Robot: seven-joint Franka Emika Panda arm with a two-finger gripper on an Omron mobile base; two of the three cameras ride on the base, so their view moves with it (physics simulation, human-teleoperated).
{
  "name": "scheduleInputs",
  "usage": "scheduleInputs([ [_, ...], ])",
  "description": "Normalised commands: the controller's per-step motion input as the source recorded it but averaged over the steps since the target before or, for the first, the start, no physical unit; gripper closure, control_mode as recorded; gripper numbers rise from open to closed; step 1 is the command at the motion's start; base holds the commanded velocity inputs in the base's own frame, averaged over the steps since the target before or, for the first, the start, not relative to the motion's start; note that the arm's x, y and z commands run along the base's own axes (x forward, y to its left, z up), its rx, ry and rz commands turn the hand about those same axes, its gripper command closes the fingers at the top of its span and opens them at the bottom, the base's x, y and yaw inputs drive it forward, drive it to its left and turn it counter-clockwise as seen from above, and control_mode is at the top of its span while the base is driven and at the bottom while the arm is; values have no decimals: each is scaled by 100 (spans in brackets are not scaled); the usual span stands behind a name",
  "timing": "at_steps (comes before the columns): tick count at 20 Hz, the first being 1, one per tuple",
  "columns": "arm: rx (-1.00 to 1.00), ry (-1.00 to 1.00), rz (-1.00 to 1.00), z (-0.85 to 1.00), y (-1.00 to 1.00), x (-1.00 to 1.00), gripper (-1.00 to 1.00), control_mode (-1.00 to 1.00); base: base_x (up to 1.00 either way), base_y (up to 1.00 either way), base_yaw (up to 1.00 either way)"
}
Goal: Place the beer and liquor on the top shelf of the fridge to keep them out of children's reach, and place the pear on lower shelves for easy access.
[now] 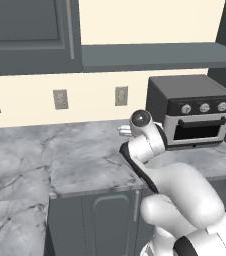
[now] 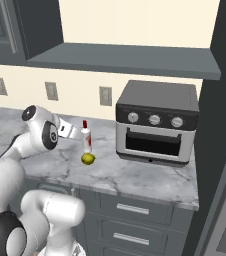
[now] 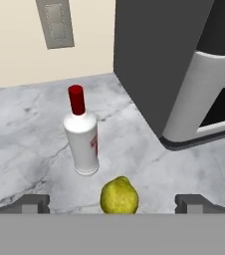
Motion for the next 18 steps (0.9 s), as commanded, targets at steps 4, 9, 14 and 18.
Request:
scheduleInputs([
  [4,2,0,-1,-5,0,36,-100,-100,0,0,0],
  [9,0,0,0,0,0,34,-100,-100,0,0,0],
  [14,0,2,0,-5,0,36,-100,-100,0,0,0],
  [18,0,4,0,-20,0,34,-100,-100,0,0,0],
])
